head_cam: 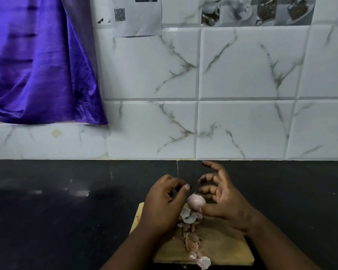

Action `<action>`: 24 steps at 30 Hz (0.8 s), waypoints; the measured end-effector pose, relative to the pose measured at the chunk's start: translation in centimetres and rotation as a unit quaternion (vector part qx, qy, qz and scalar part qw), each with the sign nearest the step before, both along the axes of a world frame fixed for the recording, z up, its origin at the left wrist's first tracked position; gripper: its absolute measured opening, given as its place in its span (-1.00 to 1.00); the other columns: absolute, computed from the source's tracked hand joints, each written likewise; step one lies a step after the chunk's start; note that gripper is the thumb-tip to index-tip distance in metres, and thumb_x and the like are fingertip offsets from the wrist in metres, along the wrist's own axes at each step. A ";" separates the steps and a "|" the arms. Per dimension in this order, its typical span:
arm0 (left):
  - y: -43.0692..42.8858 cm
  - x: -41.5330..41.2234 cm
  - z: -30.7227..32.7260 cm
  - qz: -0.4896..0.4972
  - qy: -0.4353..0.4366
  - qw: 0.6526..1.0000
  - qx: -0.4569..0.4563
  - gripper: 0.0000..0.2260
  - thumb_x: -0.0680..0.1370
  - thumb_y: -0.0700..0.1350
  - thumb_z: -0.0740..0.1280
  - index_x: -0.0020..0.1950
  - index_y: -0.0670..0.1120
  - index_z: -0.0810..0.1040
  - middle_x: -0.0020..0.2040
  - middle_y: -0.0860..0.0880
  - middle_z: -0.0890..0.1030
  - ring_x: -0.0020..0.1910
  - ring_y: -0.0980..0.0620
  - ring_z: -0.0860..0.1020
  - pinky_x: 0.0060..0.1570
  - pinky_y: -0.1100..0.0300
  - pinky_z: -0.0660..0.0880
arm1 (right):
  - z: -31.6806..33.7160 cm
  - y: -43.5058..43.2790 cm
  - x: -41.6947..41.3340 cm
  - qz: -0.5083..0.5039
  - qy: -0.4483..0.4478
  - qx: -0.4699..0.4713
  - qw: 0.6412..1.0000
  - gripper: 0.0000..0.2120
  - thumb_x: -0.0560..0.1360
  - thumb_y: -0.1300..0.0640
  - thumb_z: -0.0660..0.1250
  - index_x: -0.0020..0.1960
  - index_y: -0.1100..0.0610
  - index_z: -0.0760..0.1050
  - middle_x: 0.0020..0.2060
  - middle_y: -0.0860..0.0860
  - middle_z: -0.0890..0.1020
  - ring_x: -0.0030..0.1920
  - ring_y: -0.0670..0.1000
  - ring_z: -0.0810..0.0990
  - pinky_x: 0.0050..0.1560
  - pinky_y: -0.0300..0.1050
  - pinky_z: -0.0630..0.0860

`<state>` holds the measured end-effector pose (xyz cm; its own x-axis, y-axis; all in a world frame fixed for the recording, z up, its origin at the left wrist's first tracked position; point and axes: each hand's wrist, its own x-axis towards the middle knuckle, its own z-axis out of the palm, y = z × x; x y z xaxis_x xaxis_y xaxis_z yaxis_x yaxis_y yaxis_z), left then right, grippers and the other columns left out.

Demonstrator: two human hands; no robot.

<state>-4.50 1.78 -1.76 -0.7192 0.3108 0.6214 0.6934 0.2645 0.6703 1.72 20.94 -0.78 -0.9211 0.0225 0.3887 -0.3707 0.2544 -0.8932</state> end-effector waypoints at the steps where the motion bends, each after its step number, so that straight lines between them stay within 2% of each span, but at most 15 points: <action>1: 0.0 0.0 0.0 -0.003 -0.004 1.000 -0.006 -0.92 0.61 0.01 0.43 -0.05 0.10 0.71 -0.09 0.16 0.61 -0.04 0.18 0.60 -0.14 0.30 0.49 | -0.1 -0.3 0.1 -0.018 0.008 0.031 0.999 0.04 0.25 0.26 0.66 0.46 -0.38 0.20 0.26 0.07 0.46 0.11 0.06 0.67 0.17 0.10 0.65; 7: 0.3 0.7 0.0 0.013 0.008 0.998 -0.060 -0.81 0.49 0.18 0.47 0.05 0.16 0.70 -0.02 0.23 0.58 -0.02 0.25 0.57 -0.12 0.29 0.51 | -0.1 -1.8 0.8 -0.071 0.048 0.153 0.985 0.12 0.28 0.14 0.62 0.47 -0.54 -0.01 0.27 -0.16 0.40 0.10 -0.07 0.65 0.14 -0.05 0.64; 12: 0.5 1.0 0.2 0.016 0.021 0.998 -0.053 -0.92 0.47 0.06 0.51 -0.10 0.11 0.67 -0.14 0.18 0.59 -0.11 0.19 0.57 -0.17 0.15 0.54 | 0.2 -2.4 1.3 -0.096 0.073 0.235 0.965 0.15 0.33 0.16 0.58 0.48 -0.54 -0.13 0.27 -0.28 0.32 0.10 -0.15 0.57 0.06 -0.02 0.65; 15: 0.6 0.9 0.1 0.033 0.020 0.999 -0.035 -0.90 0.50 -0.05 0.53 -0.17 0.06 0.65 -0.21 0.13 0.60 -0.18 0.15 0.57 -0.23 0.14 0.54 | 0.2 -2.7 1.4 -0.099 0.088 0.255 0.958 0.14 0.33 0.15 0.56 0.52 -0.49 -0.13 0.28 -0.30 0.28 0.10 -0.16 0.55 0.05 -0.01 0.64; 20: 0.8 0.8 0.0 0.026 -0.011 0.999 -0.016 -0.89 0.56 -0.13 0.48 -0.14 0.05 0.65 -0.19 0.09 0.63 -0.16 0.13 0.59 -0.17 0.06 0.58 | 0.1 -2.8 1.3 -0.102 0.099 0.266 0.953 0.12 0.35 0.13 0.56 0.53 -0.47 -0.13 0.29 -0.30 0.27 0.08 -0.15 0.56 0.04 -0.02 0.64; 24: 1.0 0.6 -0.2 0.011 -0.067 0.997 0.039 -0.82 0.58 -0.19 0.46 -0.15 0.08 0.65 -0.16 0.08 0.67 -0.12 0.12 0.64 -0.14 0.12 0.61 | -0.1 -2.7 1.1 -0.119 0.114 0.242 0.956 0.11 0.35 0.13 0.56 0.49 -0.52 -0.12 0.31 -0.30 0.29 0.14 -0.17 0.54 0.05 -0.15 0.62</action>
<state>-3.86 2.80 -2.01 -0.8038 0.2474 0.5411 0.5906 0.2219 0.7759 2.81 18.24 -0.89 -0.8026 -0.0132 0.5964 -0.4224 0.7187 -0.5524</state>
